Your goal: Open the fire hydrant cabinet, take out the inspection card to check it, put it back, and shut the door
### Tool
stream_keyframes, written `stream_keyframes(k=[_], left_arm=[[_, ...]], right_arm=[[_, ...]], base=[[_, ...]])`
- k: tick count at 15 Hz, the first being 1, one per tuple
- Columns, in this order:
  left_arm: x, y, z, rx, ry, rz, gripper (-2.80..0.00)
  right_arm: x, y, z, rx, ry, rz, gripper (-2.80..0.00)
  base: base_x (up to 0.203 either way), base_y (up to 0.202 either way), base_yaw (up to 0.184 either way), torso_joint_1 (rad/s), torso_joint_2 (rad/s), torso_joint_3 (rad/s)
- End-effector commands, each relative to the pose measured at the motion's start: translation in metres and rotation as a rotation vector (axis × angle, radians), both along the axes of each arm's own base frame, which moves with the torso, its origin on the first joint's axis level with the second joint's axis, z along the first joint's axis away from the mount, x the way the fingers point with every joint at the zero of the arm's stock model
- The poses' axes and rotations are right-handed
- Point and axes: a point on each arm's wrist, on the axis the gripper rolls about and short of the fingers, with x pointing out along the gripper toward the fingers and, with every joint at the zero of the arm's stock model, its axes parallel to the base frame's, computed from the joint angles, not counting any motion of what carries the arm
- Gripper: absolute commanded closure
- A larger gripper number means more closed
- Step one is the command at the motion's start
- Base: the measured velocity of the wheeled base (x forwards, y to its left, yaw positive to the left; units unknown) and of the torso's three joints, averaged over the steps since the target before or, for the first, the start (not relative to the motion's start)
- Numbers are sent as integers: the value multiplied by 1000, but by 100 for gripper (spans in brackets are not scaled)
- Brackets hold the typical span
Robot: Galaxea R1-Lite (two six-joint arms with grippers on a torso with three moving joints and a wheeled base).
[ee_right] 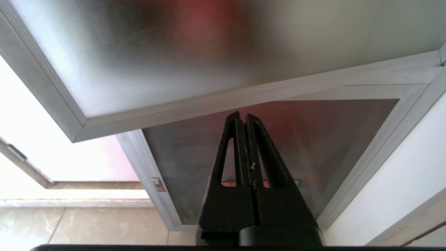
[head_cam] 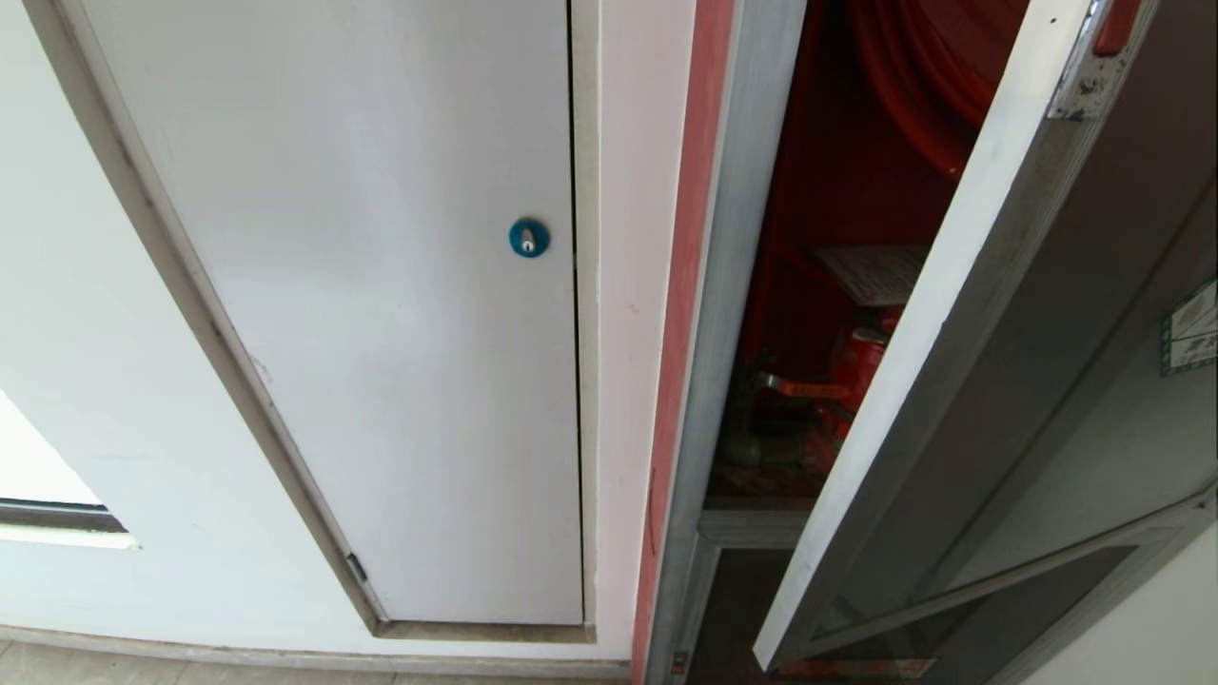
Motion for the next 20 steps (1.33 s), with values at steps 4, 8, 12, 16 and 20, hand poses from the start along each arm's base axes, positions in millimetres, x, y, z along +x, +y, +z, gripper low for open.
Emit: stream_keyframes(k=[4, 8, 12, 16, 20], left_arm=[[0, 0, 0, 0, 2, -1, 0], [0, 0, 0, 0, 1, -1, 0], [0, 0, 0, 0, 2, 0, 0], [0, 0, 0, 0, 2, 1, 0], [0, 0, 0, 0, 2, 1, 0]], right_arm=[[-5, 0, 16, 39, -50, -1, 0], [-4, 1, 62, 47, -72, 40, 0], [8, 6, 111, 114, -45, 264, 0], [26, 11, 147, 151, -4, 495, 0], [48, 14, 171, 186, 49, 630, 0]], base=[[0, 0, 0, 0, 0, 0], [0, 0, 0, 0, 0, 0], [0, 0, 0, 0, 0, 0], [0, 0, 0, 0, 0, 0], [0, 0, 0, 0, 0, 0]])
